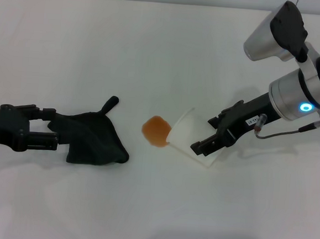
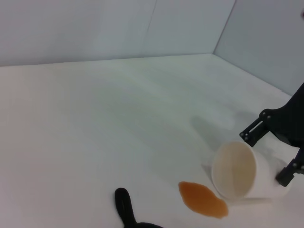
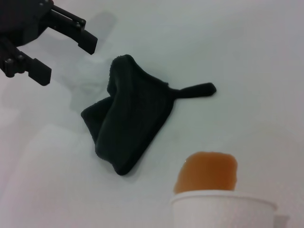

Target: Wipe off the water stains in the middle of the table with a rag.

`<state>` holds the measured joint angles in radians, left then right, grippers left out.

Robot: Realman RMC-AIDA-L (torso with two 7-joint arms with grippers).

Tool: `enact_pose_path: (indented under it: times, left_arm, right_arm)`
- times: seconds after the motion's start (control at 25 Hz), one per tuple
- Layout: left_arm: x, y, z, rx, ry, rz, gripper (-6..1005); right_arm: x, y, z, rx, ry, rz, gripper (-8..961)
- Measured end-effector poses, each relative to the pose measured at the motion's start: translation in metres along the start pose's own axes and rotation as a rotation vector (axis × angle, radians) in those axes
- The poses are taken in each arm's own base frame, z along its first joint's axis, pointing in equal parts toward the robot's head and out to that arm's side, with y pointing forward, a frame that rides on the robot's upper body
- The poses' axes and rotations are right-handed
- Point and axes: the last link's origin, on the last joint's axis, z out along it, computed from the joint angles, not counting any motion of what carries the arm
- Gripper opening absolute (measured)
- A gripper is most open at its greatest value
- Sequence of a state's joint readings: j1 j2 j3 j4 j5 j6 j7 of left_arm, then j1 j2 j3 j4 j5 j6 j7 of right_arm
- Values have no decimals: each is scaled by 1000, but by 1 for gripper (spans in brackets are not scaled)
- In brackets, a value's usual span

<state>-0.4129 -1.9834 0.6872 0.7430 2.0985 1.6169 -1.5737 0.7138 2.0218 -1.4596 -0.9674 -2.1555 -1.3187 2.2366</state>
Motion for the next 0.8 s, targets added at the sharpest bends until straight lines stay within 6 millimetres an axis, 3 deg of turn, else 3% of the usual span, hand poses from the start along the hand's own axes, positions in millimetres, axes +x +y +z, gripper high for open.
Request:
enact_pose_path:
  times: [0.8]
  left_arm:
    - [2, -1, 1, 1, 4, 3, 873]
  right_arm:
    - [2, -1, 6, 3, 16, 3, 845]
